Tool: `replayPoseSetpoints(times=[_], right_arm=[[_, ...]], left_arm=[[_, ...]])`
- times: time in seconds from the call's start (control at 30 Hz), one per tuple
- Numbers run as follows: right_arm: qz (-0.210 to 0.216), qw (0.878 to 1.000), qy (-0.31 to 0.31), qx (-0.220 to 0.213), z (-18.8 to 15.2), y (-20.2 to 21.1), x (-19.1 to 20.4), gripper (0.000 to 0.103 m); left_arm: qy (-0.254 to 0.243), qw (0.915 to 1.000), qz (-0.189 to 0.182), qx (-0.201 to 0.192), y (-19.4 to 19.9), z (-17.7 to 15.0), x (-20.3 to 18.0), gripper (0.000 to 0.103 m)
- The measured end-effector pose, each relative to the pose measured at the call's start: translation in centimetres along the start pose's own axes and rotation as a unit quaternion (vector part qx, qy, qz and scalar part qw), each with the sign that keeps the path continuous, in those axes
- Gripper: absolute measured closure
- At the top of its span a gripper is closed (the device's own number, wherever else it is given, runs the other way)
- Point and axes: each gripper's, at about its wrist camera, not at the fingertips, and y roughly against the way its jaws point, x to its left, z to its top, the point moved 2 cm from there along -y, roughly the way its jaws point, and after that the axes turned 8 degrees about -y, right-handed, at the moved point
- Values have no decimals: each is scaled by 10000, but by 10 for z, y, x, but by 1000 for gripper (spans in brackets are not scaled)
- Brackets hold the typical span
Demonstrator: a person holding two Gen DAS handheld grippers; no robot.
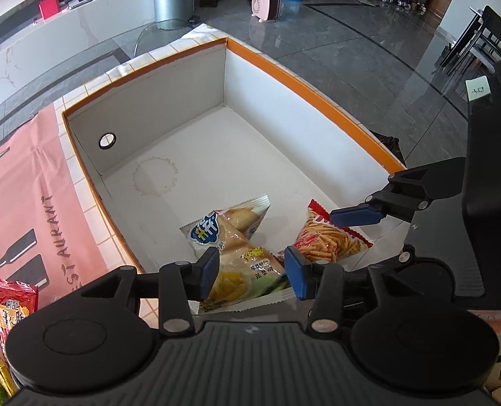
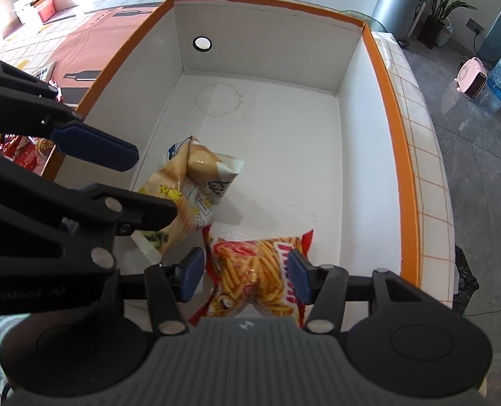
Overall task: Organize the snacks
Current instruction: 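Open both tools to drop the bags and withdraw to the pile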
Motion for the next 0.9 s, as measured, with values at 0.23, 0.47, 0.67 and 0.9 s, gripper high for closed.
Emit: replayPoseSetpoints(times=[0.23,0.47,0.67,0.9], right_arm=[[-191,9996,10,-189,0,22,4,34],[-352,9986,-133,-378,-3,48,10,20],[-267,9948,-556,-806,-11,78,19,11],[11,9861,-999,-1325,-26,105,49,7]], left_arm=[[-31,9996,51,-276,25,1,-6,38],[-73,9977,126,-664,61,-7,-11,30],[131,9935,343,-1077,94,-26,-4,24],[433,9855,835,-1411,124,-61,12,23]])
